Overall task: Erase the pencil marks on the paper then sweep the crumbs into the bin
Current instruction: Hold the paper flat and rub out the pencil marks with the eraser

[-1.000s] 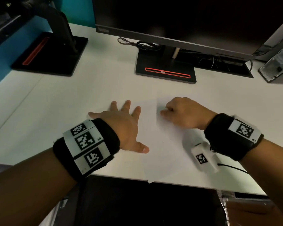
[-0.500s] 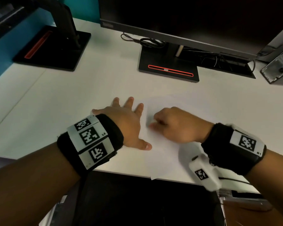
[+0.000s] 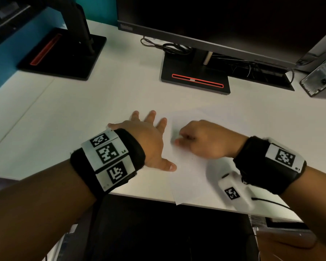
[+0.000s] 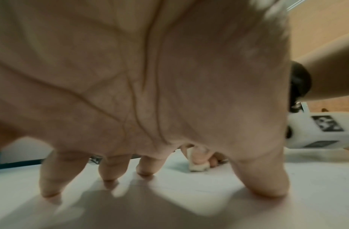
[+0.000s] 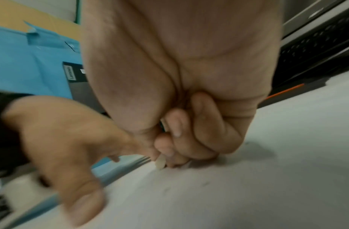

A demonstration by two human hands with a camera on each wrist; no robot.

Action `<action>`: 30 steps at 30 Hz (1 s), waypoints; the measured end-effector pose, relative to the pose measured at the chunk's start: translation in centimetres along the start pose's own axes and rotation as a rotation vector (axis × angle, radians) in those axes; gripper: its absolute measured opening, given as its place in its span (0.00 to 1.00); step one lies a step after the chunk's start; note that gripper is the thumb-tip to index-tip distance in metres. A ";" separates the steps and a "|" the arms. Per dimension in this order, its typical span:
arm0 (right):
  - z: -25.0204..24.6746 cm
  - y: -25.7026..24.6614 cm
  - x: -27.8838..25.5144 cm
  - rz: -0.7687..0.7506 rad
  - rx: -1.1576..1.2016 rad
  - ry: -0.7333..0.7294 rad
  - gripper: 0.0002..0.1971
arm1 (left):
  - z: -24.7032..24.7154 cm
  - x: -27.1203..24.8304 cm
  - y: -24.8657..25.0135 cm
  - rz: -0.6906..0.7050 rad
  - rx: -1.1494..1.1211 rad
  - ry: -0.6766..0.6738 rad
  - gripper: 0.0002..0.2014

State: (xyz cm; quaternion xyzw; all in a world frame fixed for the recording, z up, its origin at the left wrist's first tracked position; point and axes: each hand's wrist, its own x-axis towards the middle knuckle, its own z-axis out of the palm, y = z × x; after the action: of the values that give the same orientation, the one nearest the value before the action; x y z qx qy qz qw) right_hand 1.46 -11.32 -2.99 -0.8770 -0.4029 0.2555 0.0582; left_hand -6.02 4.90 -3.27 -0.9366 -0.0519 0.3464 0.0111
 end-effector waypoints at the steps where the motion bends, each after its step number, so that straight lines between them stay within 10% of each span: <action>1: -0.4 0.4 0.2 0.029 -0.001 0.035 0.23 | -0.1 -0.1 0.1 -0.003 0.002 -0.001 0.64; 30: -0.1 -0.7 1.1 -0.020 -0.013 -0.027 0.23 | 0.0 -0.3 0.2 -0.029 0.074 0.035 0.63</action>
State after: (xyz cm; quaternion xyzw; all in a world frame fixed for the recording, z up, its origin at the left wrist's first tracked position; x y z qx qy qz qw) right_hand 1.62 -9.99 -3.17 -0.8696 -0.4141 0.2641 0.0498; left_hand -6.22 4.62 -3.10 -0.9406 -0.0522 0.3315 0.0516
